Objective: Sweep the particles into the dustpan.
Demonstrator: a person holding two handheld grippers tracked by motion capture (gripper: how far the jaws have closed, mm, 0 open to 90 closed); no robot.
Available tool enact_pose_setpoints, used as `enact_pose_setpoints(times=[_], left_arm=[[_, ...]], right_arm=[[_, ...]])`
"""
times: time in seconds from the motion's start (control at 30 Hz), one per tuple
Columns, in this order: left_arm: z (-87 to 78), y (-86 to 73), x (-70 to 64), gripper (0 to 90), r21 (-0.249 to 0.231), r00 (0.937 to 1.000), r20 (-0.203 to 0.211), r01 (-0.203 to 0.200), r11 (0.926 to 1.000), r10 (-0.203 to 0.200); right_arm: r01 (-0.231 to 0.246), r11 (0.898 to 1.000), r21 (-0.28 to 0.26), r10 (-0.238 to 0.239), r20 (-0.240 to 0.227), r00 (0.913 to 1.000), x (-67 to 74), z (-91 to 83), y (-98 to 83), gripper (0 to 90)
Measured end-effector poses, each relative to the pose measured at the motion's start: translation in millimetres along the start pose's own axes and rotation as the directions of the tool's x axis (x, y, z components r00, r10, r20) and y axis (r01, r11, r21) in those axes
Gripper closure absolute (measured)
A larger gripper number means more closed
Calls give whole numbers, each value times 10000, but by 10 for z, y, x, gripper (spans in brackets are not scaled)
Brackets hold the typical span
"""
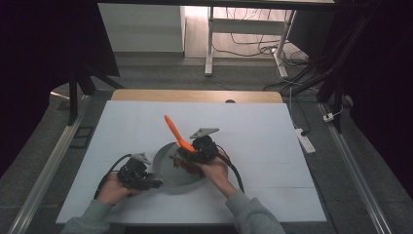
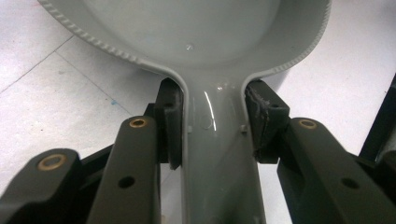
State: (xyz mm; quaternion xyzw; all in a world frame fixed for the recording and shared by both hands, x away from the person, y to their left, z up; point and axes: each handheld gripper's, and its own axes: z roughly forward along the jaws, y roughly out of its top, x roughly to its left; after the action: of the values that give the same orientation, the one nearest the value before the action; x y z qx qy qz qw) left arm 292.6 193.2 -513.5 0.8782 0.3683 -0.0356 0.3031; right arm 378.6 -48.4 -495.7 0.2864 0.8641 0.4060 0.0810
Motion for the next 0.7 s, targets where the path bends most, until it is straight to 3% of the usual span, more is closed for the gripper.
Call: enact_pose_setpoints(times=[0.1, 0.23, 0.43, 0.7], left_arm=[[-2, -3, 3, 616, -22, 10000, 10, 9, 10000, -9], [-2, -8, 9, 617, -5, 10000, 21, 7, 10000, -7], [-7, -10, 9, 616, -9, 10000, 29, -15, 10000, 15], [-5, -25, 17, 617, -159, 9999, 103, 14, 9999, -12]], right_arm=[[263, 9995, -145, -271, -561, 9981, 109, 49, 70, 705], [598, 9968, -534, -624, -481, 9969, 164, -37, 184, 705], [628, 9947, -813, -627, 37, 9980, 36, -262, 212, 705], [279, 9956, -897, -234, 501, 9985, -193, -466, 54, 705]])
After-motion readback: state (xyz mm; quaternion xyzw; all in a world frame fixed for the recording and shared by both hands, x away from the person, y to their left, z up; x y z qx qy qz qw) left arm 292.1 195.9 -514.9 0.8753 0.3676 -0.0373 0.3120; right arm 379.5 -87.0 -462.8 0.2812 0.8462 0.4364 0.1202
